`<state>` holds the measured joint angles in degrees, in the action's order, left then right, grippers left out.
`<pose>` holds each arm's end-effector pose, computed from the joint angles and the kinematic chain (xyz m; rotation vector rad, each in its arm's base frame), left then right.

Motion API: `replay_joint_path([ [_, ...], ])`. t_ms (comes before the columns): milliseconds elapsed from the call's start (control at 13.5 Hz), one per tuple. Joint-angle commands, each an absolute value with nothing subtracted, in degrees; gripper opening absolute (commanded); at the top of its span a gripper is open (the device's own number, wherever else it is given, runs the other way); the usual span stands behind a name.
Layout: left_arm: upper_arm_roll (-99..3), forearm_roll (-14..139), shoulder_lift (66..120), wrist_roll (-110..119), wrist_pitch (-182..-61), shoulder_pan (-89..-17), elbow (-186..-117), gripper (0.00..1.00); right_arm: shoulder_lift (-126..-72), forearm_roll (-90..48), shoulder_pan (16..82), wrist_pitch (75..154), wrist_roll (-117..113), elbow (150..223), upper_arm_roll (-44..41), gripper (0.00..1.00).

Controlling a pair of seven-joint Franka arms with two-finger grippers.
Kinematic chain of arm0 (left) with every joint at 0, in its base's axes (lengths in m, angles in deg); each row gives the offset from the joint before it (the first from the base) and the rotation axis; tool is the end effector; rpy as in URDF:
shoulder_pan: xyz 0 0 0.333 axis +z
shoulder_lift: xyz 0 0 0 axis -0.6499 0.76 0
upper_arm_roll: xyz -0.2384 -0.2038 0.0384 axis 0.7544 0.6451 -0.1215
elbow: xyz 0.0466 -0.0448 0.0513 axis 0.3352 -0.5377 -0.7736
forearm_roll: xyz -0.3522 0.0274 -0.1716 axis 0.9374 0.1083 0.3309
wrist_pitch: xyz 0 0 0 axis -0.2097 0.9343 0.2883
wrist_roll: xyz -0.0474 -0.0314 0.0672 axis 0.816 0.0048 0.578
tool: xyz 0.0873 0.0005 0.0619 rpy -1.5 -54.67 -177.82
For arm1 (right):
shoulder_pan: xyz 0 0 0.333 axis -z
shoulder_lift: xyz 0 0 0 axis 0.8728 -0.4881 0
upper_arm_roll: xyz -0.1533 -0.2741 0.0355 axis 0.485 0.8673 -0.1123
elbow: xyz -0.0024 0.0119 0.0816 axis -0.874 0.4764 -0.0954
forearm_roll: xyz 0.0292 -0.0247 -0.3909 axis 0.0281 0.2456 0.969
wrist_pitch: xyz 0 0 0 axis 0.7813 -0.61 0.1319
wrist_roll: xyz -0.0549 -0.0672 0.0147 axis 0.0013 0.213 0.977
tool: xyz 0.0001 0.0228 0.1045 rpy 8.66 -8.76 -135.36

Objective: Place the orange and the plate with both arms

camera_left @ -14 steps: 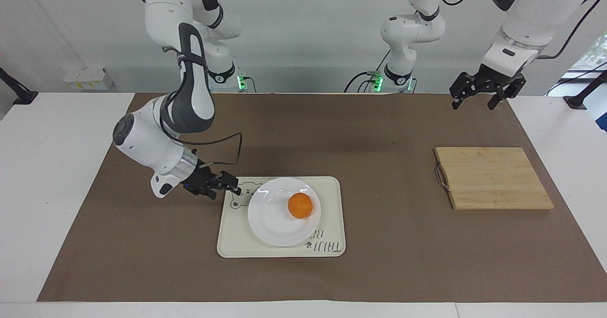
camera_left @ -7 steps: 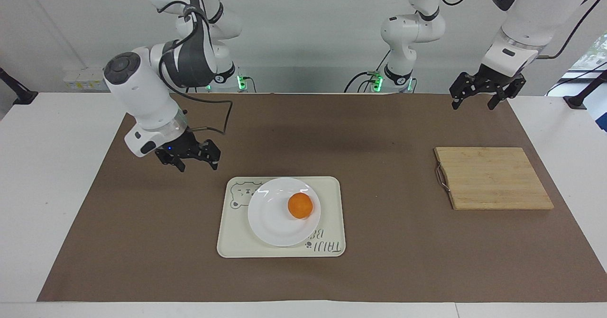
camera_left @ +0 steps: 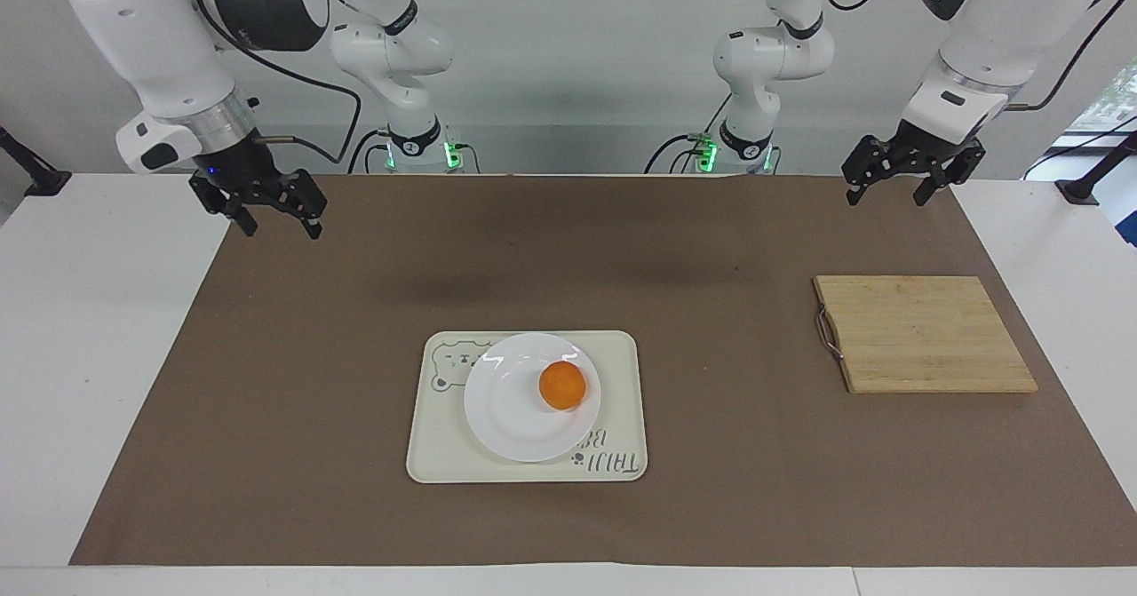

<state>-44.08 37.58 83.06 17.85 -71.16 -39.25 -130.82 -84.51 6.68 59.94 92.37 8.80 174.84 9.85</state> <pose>0.5488 -0.0567 0.6352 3.1346 -0.1116 -0.0072 0.5665 -0.0293 0.6096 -3.0875 0.1728 -0.0618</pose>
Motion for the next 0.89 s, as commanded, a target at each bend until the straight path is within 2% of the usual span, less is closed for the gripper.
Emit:
replay_joint_path([
  [0,-43.47,38.42,83.20,18.57,-70.62,-37.98,-130.16,1.00,-82.33,8.59,59.99,88.44,9.58,173.51,9.37,1.00],
  [148,-43.47,38.42,83.20,18.57,-70.62,-37.98,-130.16,1.00,-82.32,8.85,60.08,83.52,9.41,169.21,9.46,1.00],
  [370,-43.47,38.42,83.20,18.57,-70.62,-37.98,-130.16,1.00,-80.14,11.31,60.17,81.30,9.05,168.49,9.38,1.00],
  [593,-43.47,38.42,83.20,18.57,-70.62,-37.98,-130.16,1.00,-77.76,11.23,59.38,81.56,9.58,172.26,8.76,1.00],
  [815,-43.47,38.42,83.20,18.57,-70.62,-37.98,-130.16,1.00,-77.66,10.62,59.73,82.09,9.76,172.61,8.67,1.00],
])
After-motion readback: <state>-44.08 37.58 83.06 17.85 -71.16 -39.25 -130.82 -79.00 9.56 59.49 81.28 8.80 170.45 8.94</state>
